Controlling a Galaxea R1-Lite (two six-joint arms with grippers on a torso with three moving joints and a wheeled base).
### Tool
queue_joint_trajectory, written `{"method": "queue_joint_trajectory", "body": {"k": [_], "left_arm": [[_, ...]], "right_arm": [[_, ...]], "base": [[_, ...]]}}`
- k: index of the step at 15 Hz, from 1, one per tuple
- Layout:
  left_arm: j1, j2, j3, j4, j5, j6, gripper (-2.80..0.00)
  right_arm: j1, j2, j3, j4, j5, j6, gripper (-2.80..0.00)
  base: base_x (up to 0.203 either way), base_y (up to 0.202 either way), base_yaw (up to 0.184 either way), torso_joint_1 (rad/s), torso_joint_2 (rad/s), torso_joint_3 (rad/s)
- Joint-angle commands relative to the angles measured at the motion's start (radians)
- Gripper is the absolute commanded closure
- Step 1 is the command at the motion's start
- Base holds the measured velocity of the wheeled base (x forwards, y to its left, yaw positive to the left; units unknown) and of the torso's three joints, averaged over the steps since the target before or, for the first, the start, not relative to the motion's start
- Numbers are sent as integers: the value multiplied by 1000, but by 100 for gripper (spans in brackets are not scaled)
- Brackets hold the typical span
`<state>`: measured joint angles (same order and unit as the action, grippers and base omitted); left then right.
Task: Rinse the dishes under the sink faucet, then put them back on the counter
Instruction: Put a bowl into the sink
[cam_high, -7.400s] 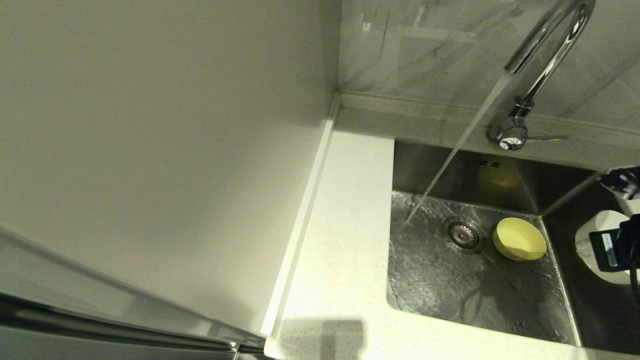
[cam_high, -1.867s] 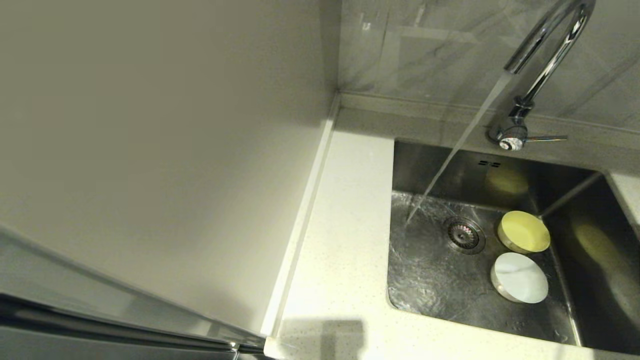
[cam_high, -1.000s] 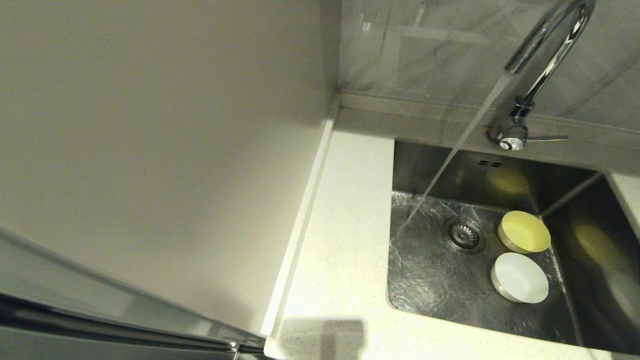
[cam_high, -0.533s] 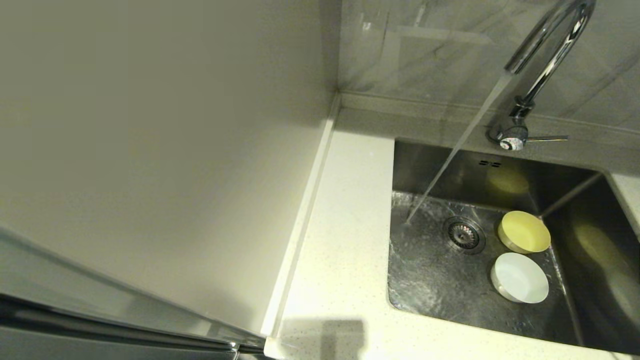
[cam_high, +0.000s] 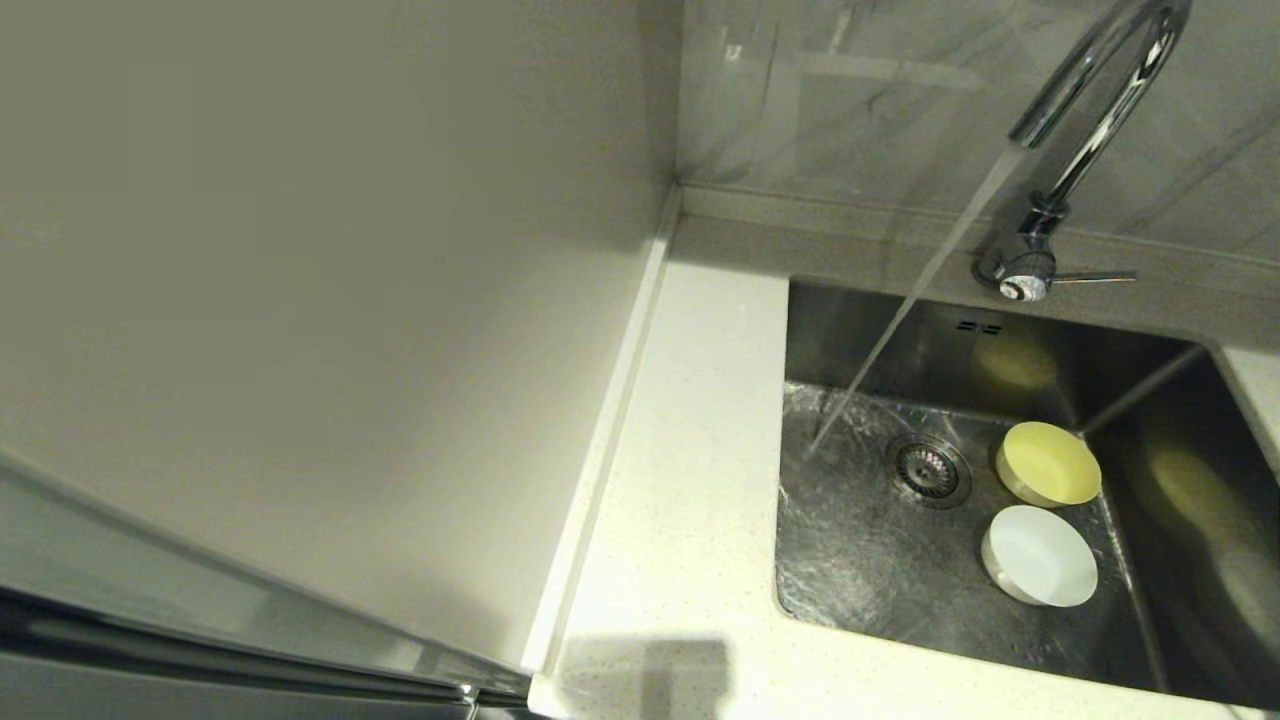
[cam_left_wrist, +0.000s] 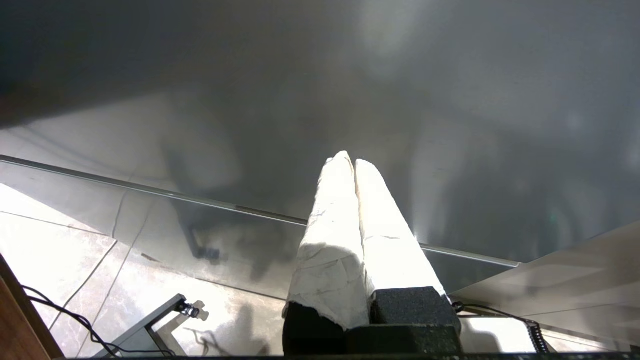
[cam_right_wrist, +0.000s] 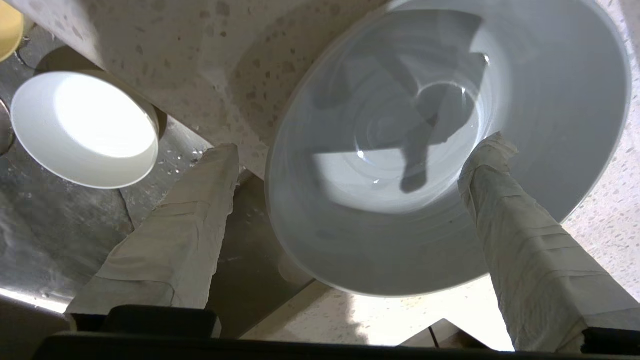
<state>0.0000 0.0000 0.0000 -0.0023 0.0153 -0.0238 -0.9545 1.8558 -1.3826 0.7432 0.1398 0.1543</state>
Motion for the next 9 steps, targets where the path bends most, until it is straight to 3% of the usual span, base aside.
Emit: {"method": "queue_joint_trajectory", "body": {"k": [1,9], "left_arm": [[0,-3,0,-1,0,-1,0],[0,-3,0,-1,0,-1,0]], "right_arm": [[5,-4,4,5,1,-3,-280],[11,-4,11,5,9,-10,-280]], "base": [[0,0,0,0,0,0],[0,0,0,0,0,0]]}}
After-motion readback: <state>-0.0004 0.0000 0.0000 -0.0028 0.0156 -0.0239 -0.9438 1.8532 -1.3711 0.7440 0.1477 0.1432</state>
